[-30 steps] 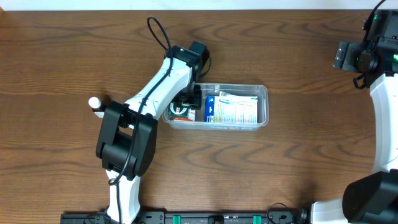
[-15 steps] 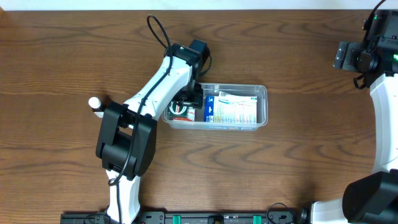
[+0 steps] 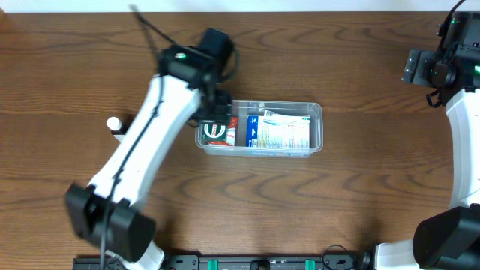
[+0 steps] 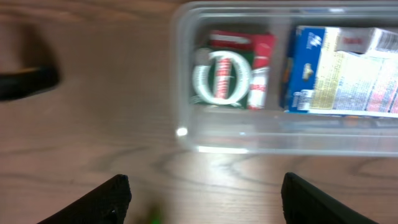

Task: Pack container
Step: 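Release the tin and move the left gripper to the white bottle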

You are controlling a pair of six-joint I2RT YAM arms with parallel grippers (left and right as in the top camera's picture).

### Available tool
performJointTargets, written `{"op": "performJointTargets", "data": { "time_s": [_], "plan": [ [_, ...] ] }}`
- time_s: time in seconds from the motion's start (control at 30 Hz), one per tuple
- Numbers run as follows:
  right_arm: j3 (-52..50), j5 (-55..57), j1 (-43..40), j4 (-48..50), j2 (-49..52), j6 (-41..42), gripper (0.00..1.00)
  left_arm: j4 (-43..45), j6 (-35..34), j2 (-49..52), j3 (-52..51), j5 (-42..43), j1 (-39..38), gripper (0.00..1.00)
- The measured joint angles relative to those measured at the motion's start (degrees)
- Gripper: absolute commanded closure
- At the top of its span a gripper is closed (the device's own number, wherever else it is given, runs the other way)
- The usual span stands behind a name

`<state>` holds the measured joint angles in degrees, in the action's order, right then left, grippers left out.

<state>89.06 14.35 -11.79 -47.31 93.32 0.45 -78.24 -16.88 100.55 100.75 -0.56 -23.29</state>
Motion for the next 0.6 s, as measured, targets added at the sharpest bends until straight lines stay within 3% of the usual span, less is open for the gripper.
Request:
{"op": "performJointTargets", "data": {
  "time_s": [0.27,0.6],
  "plan": [
    [0.0,0.0,0.0,0.0,0.0,0.0,0.01,-3.7,0.6,-4.2,-0.2,-2.8,12.8,0.17],
    [0.0,0.0,0.0,0.0,0.0,0.0,0.01,3.2,0.8,-4.2,-9.2,-1.5,29.2,0.17]
  ]
}}
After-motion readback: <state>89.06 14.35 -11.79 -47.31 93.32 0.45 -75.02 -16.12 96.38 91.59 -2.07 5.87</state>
